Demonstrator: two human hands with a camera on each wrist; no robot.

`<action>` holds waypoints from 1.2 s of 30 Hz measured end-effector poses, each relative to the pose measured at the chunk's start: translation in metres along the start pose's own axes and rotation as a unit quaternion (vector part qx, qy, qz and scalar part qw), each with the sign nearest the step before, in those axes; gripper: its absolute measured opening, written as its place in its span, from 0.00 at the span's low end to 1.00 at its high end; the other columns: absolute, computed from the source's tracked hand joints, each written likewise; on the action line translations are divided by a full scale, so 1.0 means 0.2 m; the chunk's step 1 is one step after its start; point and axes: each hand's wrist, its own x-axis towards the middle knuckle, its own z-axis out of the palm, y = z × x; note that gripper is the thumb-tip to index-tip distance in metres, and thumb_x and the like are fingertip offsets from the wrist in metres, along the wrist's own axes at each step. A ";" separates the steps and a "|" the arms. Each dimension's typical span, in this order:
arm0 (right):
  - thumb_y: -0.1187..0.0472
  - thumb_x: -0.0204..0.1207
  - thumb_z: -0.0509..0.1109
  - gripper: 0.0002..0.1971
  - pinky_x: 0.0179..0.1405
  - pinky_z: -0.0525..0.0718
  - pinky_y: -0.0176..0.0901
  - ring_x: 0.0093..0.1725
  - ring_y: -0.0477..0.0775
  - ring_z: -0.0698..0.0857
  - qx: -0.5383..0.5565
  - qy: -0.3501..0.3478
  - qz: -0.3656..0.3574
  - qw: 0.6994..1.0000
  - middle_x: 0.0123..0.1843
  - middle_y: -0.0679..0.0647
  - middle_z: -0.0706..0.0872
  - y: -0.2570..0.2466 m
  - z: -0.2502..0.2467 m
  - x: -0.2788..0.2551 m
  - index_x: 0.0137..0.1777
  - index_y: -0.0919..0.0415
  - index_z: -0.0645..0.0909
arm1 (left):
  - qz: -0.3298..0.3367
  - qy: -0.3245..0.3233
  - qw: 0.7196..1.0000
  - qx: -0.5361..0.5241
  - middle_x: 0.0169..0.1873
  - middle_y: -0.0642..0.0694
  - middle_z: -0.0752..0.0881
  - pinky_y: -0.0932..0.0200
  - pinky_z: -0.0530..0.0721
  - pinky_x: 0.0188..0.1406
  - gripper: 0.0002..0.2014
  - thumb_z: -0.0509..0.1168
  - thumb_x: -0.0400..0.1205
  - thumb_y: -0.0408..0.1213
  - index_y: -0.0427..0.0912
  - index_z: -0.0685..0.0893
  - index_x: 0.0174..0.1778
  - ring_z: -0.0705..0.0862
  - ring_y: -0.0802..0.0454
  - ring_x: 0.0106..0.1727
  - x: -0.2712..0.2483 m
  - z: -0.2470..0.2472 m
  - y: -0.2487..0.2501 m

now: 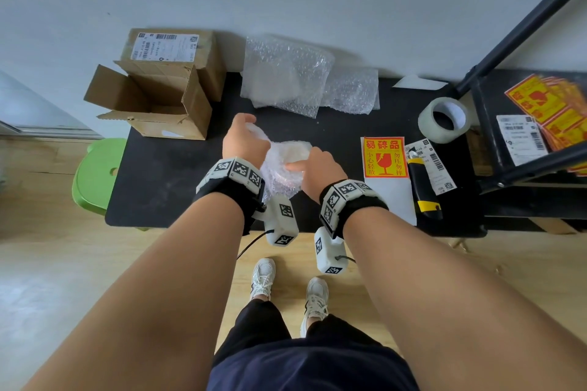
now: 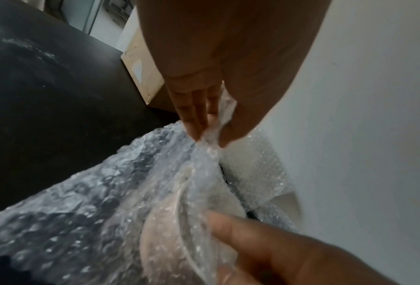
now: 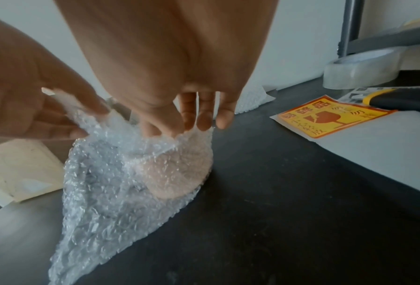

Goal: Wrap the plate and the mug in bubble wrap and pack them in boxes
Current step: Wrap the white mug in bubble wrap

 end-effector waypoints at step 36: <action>0.47 0.74 0.74 0.15 0.50 0.83 0.47 0.43 0.51 0.85 0.350 0.074 0.099 0.929 0.41 0.50 0.88 0.10 -0.14 0.04 0.46 0.61 0.89 | 0.043 -0.252 0.917 0.305 0.73 0.42 0.77 0.54 0.74 0.70 0.22 0.54 0.86 0.29 0.45 0.76 0.76 0.76 0.44 0.72 -0.19 0.13 0.08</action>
